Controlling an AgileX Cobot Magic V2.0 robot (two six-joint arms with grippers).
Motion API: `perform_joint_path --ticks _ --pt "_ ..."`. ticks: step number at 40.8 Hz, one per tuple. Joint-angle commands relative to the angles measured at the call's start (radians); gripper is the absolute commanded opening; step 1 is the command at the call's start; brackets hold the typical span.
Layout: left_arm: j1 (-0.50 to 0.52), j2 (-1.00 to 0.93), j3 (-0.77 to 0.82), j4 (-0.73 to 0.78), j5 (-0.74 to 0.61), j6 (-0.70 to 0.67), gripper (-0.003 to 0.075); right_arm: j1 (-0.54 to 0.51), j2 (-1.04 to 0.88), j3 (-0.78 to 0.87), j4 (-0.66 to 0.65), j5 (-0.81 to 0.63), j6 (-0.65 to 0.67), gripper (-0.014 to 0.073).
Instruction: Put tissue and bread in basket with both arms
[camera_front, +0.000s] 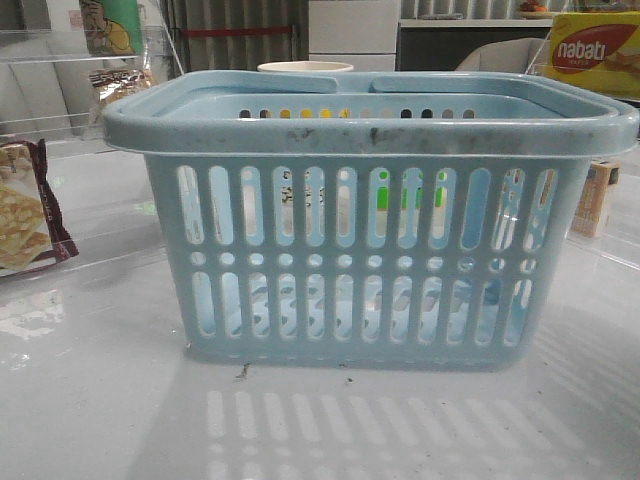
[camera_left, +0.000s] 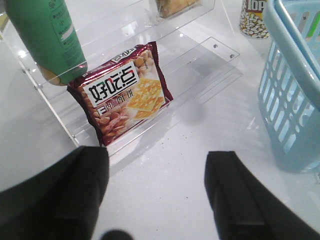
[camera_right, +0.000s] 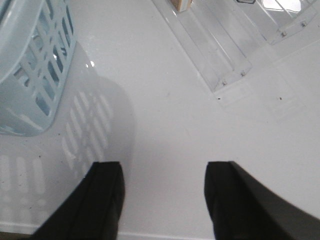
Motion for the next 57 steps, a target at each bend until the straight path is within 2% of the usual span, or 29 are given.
perform_joint_path --ticks 1,10,16,27,35,48,50,57 --pt "-0.007 0.009 -0.028 -0.002 -0.074 -0.007 0.0505 -0.019 0.043 -0.048 -0.046 -0.101 0.03 0.0496" --pt "-0.007 0.009 -0.028 -0.002 -0.074 -0.007 0.0505 -0.138 0.214 -0.193 -0.052 -0.137 0.05 0.0497" --pt "-0.007 0.009 -0.028 -0.002 -0.074 -0.007 0.0505 -0.175 0.357 -0.315 -0.049 -0.122 0.05 0.0497" --pt "-0.007 0.009 -0.028 -0.002 -0.074 -0.007 0.0505 -0.177 0.638 -0.54 -0.048 -0.122 0.05 0.0497" --pt "-0.007 0.009 -0.028 -0.002 -0.072 -0.007 0.0505 -0.177 0.799 -0.676 -0.105 -0.147 0.05 0.0497" --pt "-0.007 0.009 -0.028 -0.002 -0.072 -0.007 0.0505 -0.177 0.935 -0.775 -0.159 -0.249 0.05 0.0496" --pt "-0.007 0.009 -0.028 -0.002 -0.072 -0.007 0.0505 -0.177 0.945 -0.78 -0.159 -0.253 0.05 0.0475" --pt "-0.007 0.009 -0.028 -0.002 -0.072 -0.007 0.0505 -0.177 0.949 -0.783 -0.159 -0.266 0.05 0.0279"
